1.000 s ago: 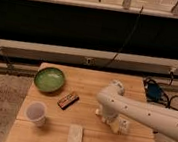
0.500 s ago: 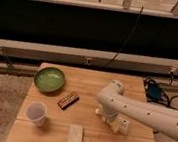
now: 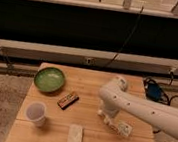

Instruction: Stand the bottle upright

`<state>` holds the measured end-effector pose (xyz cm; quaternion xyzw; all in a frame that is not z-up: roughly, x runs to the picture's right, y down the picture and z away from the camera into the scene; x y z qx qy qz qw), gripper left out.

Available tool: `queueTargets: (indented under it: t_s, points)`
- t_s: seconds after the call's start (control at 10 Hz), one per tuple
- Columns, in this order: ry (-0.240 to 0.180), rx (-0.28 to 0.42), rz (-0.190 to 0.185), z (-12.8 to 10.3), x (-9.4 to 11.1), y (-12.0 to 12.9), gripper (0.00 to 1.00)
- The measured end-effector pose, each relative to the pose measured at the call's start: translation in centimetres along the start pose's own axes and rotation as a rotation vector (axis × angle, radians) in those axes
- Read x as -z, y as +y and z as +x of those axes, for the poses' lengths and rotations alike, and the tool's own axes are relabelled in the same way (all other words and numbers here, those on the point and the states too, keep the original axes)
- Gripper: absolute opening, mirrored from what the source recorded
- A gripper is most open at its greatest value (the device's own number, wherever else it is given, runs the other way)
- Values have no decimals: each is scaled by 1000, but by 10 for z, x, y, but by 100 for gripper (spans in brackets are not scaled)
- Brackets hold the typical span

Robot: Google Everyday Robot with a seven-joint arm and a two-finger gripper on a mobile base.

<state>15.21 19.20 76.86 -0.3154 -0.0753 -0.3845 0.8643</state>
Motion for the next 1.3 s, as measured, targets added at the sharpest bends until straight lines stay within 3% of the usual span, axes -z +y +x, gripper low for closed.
queueTargets:
  t_s: [0.3,0.5,0.6,0.8,1.1,1.3]
  points:
    - [4,-35,29,12,-2,-2,80]
    - [23,-153,22,30,-13,-3,80]
    - [34,-244,3,39,-18,0,80]
    - [58,-354,-43,47,-19,6,80]
    - [62,-421,-101,46,-11,12,80]
    - [41,-457,-134,37,-8,20,80]
